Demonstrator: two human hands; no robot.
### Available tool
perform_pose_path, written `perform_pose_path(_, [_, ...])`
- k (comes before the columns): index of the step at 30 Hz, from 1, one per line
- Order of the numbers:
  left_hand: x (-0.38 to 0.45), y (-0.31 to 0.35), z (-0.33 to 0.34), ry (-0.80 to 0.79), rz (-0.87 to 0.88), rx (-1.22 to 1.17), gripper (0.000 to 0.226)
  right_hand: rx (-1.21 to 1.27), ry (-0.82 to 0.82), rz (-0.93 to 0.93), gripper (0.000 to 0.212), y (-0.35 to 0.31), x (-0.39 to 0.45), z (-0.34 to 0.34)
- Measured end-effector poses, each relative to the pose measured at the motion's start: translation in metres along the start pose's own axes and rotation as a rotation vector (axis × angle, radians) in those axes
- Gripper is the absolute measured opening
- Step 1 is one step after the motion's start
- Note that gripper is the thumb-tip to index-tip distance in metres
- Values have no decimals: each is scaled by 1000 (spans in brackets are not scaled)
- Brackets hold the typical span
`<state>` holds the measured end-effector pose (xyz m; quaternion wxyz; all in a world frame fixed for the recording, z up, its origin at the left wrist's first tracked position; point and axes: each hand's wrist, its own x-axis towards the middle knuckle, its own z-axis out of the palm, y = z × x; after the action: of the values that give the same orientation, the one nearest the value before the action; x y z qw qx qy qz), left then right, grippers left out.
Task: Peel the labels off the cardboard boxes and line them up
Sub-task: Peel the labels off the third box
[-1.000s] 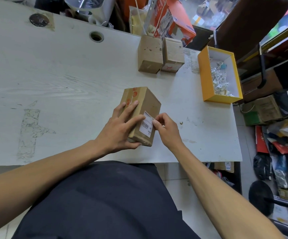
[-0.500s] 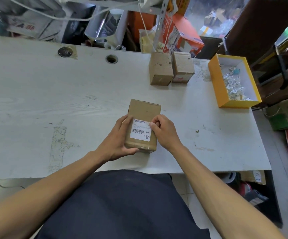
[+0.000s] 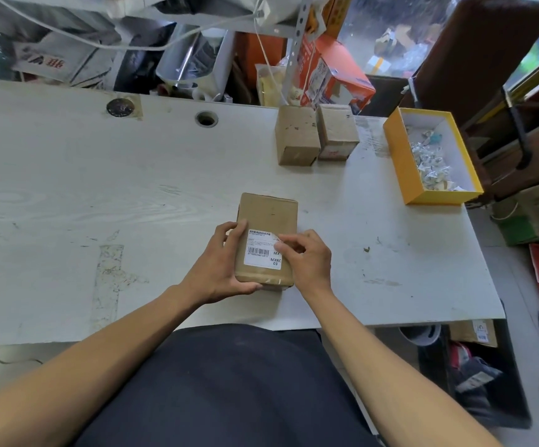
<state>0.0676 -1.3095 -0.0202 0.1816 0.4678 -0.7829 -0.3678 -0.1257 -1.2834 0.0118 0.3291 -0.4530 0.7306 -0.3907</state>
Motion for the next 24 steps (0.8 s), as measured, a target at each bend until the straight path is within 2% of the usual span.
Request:
perform_pose_path(4, [0,2,2,14,-11,-28,128,-77,18,-10,3,-5,3,4])
perform_pose_path(8, [0,3,1,15,-20,28,127,-244,-8,-139,3,-4,3,5])
perform_pose_path(14, [5,-1,0,58,156,250,122,-212,-79,-130,7,-6,10,-2])
perform_pose_path(24, [6,-3,3,99,178,235,118,-177,-136,-45,10,-8,13,-3])
